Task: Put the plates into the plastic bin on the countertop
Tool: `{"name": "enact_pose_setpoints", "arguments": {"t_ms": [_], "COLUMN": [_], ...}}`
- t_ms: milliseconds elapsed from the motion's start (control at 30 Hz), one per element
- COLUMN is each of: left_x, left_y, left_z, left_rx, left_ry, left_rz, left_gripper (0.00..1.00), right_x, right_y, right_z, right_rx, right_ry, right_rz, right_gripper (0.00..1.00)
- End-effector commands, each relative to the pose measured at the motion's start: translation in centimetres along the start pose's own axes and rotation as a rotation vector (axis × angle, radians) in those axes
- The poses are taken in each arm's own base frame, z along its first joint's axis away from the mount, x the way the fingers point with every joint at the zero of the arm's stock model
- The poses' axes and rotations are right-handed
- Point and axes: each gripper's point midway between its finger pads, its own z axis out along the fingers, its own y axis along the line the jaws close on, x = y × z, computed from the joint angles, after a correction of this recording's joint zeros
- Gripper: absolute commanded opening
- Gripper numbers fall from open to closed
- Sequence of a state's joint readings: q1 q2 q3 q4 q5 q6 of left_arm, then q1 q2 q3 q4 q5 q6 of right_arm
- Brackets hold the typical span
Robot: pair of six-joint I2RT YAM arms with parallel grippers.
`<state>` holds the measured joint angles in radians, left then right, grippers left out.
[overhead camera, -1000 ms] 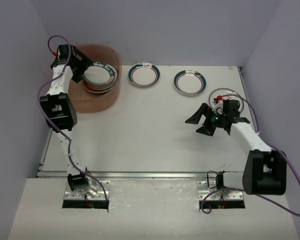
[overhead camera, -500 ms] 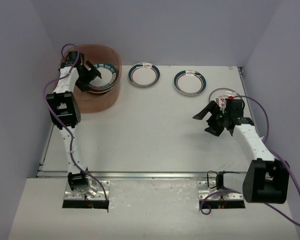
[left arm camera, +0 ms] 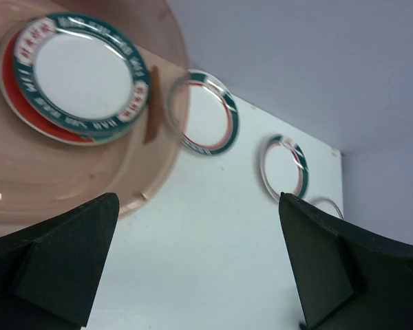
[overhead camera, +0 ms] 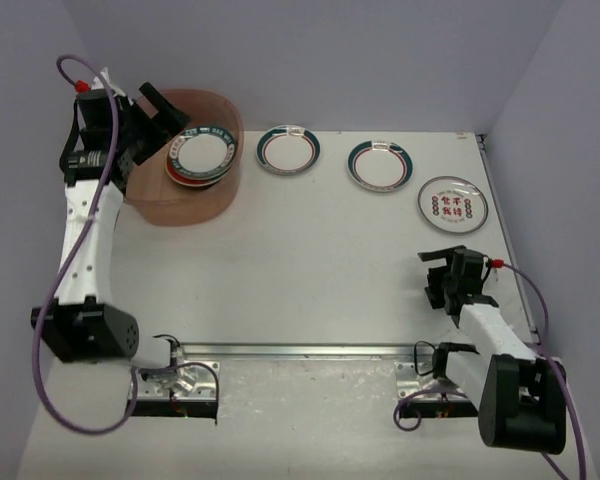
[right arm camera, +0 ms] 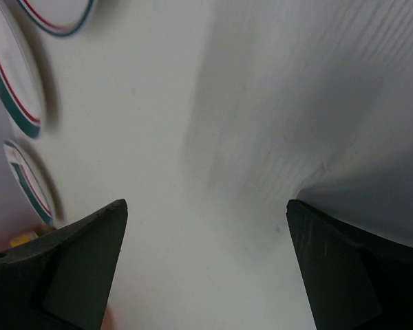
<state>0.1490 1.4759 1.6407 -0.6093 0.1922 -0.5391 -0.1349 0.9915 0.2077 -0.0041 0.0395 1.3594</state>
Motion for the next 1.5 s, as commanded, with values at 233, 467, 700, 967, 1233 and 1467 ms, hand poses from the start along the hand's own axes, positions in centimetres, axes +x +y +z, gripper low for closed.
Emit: {"name": "enact_pose_setpoints", "arguments": {"t_ms": [233,467,700,967,1233,1467], "left_x": [9.0,12.2,13.3,15.4,19.2,23.8], "left_y": [-3.7,-0.6,1.0,0.6,-3.0,-6.3], "left_z": [-11.4,-11.8,-11.1,-10.2,-8.7,-8.2], "left_rx": [0.319,0.249,0.200,0.272,0.514,0.727], "left_ry": [-0.024,0.043,0.068,0.151,0.313,0.482], "left_rz": [0.119,0.175,0.215,0.191,0.111,0.076], "left_gripper": [1.00,1.00,1.00,1.00,1.00,1.00], "right_x": [-7.9,-8.5,-8.0,-6.3,-0.7,8.6], "right_y": [1.2,-0.1,-0.7,5.5,10.0,17.1], "right_z": [7.0,11.6,12.8,10.6,0.6,-9.9], "right_rx": [0.047,0.156,0.197,-0.066,-0.201,-0.676], "right_ry": [-0.151,-0.061,-0.015,0.163,0.208,0.562], "right_rz": [0.374,0.416,0.410,0.280,-0.285,-0.672], "right_gripper": [0.97,0.76,0.22,0.00,0.00,0.00]}}
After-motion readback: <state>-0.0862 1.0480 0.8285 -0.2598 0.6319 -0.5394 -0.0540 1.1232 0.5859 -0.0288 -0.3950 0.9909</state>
